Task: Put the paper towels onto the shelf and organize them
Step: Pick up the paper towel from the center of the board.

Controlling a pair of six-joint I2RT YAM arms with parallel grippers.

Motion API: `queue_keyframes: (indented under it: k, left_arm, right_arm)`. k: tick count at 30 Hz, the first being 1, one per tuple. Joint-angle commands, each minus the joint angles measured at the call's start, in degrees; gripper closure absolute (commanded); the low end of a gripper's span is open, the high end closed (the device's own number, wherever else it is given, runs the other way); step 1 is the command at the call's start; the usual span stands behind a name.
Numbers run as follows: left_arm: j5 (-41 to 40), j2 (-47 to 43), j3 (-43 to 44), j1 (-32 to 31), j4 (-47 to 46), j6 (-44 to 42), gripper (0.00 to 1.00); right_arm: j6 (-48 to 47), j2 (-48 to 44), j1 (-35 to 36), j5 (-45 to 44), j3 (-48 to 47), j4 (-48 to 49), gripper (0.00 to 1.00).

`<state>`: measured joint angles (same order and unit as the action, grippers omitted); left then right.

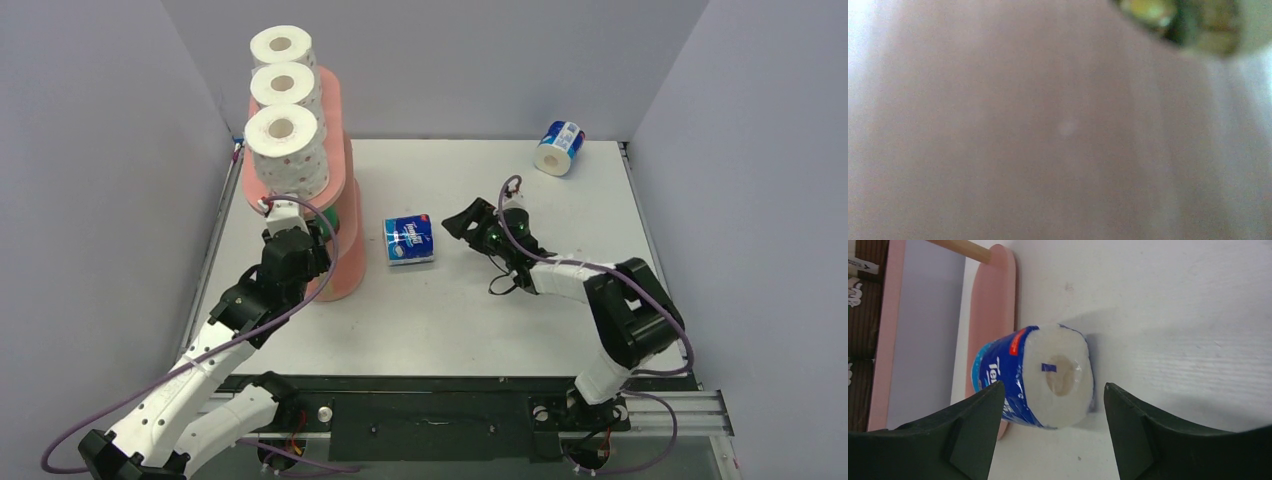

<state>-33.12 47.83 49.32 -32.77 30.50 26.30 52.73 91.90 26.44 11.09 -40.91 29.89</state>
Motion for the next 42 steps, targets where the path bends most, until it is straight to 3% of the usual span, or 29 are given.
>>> queue_keyframes:
  k: [1, 11, 22, 31, 39, 42]
  left_arm:
    - [5.33, 0.44, 0.09, -0.34, -5.77, 0.44, 0.56]
    - [6.86, 0.40, -1.57, -0.36, -6.38, 0.65, 0.56]
    - [7.94, -0.21, -2.79, -0.36, -7.27, 0.88, 0.56]
    - [9.50, -0.05, -3.76, -0.32, -8.33, 1.32, 0.58]
    - [9.54, -0.07, -3.97, -0.36, -8.27, 1.53, 0.59]
    - [9.53, -0.06, -3.97, -0.36, -8.24, 1.57, 0.59]
  right_arm:
    - [1.82, 5.75, -0.22, 7.75, -7.46, 10.94, 0.32]
    - [0.33, 14.55, 1.54, 13.61, -15.25, 7.46, 0.32]
    - [-2.38, 16.96, 5.15, 14.07, -17.70, 1.57, 0.32]
    - [3.30, 19.59, 5.26, 16.78, -15.56, 11.16, 0.46]
    - [6.91, 22.48, 5.32, 19.09, -16.10, 15.90, 0.44]
    - [7.08, 22.98, 5.58, 19.86, -16.69, 16.02, 0.49]
